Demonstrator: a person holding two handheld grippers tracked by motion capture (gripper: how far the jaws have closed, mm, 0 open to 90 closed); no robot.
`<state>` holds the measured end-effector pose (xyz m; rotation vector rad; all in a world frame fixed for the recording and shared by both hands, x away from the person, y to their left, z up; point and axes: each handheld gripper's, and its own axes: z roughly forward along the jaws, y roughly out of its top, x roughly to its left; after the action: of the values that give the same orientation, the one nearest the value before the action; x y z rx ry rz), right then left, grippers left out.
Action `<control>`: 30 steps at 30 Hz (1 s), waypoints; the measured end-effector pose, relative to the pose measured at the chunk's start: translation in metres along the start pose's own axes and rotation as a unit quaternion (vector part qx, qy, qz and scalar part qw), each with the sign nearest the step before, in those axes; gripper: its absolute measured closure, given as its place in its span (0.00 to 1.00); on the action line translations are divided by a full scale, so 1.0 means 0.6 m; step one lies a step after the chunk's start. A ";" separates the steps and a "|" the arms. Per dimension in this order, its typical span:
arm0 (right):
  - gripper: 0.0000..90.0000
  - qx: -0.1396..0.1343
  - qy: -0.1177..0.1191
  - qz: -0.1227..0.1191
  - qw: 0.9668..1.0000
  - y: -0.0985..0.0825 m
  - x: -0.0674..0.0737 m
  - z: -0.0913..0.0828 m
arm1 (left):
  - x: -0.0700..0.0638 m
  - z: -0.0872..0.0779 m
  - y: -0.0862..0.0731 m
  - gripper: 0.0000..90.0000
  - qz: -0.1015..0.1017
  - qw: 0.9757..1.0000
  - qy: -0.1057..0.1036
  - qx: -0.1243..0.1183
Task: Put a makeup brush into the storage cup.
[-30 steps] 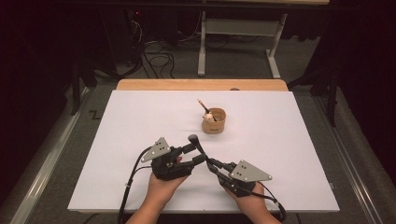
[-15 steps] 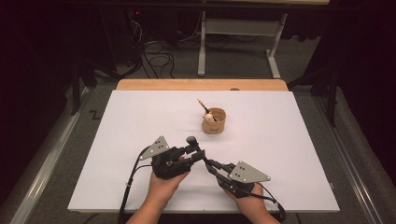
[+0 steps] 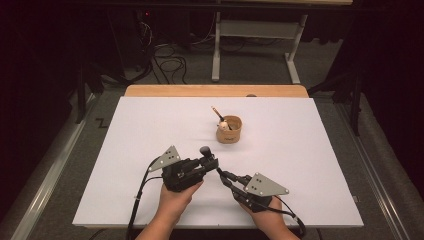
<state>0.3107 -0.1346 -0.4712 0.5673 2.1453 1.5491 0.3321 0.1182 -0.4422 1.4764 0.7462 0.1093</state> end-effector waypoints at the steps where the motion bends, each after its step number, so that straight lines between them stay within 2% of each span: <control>1: 0.89 0.000 0.000 0.000 1.000 0.000 0.000 0.000 | 0.001 0.000 0.000 0.82 0.000 1.000 0.001 0.000; 15: 0.89 -0.003 0.000 0.001 1.000 -0.001 0.001 0.003 | 0.001 0.000 -0.001 0.87 -0.001 1.000 -0.008 -0.002; 23: 0.88 0.002 0.004 0.006 1.000 -0.001 0.000 0.003 | -0.003 0.001 -0.002 0.87 0.009 1.000 -0.007 -0.004; 27: 0.81 0.001 0.006 0.015 1.000 -0.002 -0.001 0.005 | -0.005 -0.001 -0.002 0.87 0.019 1.000 0.002 -0.002; 30: 0.77 0.001 0.010 0.011 1.000 -0.002 -0.001 0.006 | -0.006 -0.002 -0.002 0.87 0.026 1.000 0.008 -0.001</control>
<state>0.3129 -0.1325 -0.4730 0.5805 2.1625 1.5728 0.3285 0.1174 -0.4416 1.4954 0.7212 0.1613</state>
